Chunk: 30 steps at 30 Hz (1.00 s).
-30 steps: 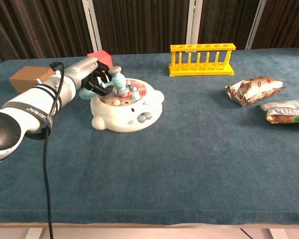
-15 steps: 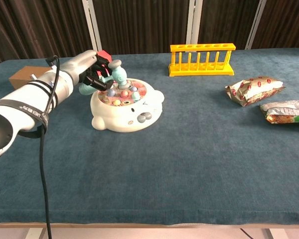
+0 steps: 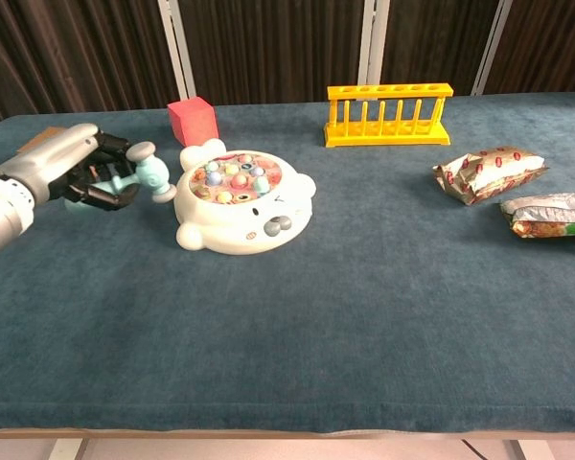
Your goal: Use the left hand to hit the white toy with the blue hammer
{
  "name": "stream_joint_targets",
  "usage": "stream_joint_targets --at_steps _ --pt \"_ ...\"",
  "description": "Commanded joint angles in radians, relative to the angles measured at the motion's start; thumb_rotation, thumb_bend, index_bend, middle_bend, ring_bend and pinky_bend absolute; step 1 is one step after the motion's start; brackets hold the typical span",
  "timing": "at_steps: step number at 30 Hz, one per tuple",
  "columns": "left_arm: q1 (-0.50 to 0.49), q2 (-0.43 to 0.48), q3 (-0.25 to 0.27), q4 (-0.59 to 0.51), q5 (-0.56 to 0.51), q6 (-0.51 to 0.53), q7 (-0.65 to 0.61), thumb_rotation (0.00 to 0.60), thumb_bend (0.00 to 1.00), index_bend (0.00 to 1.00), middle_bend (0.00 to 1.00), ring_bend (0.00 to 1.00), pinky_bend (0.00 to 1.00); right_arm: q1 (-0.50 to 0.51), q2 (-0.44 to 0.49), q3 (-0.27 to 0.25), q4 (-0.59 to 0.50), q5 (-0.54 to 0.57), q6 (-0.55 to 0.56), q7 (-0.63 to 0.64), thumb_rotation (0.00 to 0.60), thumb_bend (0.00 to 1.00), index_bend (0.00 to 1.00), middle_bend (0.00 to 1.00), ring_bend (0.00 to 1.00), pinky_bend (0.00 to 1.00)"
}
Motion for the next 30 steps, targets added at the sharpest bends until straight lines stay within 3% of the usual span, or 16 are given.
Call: stream_joint_targets --at_steps 1,10,18,23,30 --pt "0.028 -0.026 0.018 0.073 0.019 -0.006 -0.063 0.600 0.80 0.62 0.96 0.94 1.00 0.002 -0.004 -0.001 -0.001 -0.001 -0.003 -0.007 0.600 0.27 0.00 0.00 0.00 0.00" --pt "0.055 -0.103 0.043 0.224 0.065 -0.014 -0.101 0.600 0.79 0.62 0.90 0.85 1.00 0.003 -0.005 -0.001 0.000 0.005 -0.006 -0.008 0.600 0.27 0.00 0.00 0.00 0.00" --pt "0.063 -0.137 0.051 0.285 0.103 -0.030 -0.115 0.600 0.75 0.60 0.80 0.71 0.99 0.001 -0.004 -0.002 0.000 0.001 -0.001 -0.004 0.600 0.27 0.00 0.00 0.00 0.00" --pt "0.067 -0.145 0.053 0.308 0.121 -0.046 -0.127 0.600 0.71 0.54 0.71 0.65 0.82 0.002 -0.003 -0.002 0.001 0.001 -0.002 -0.003 0.600 0.27 0.00 0.00 0.00 0.00" --pt "0.077 -0.147 0.059 0.320 0.142 -0.062 -0.138 0.600 0.65 0.49 0.59 0.56 0.70 0.001 -0.003 -0.003 0.000 0.001 -0.001 -0.004 0.600 0.27 0.00 0.00 0.00 0.00"
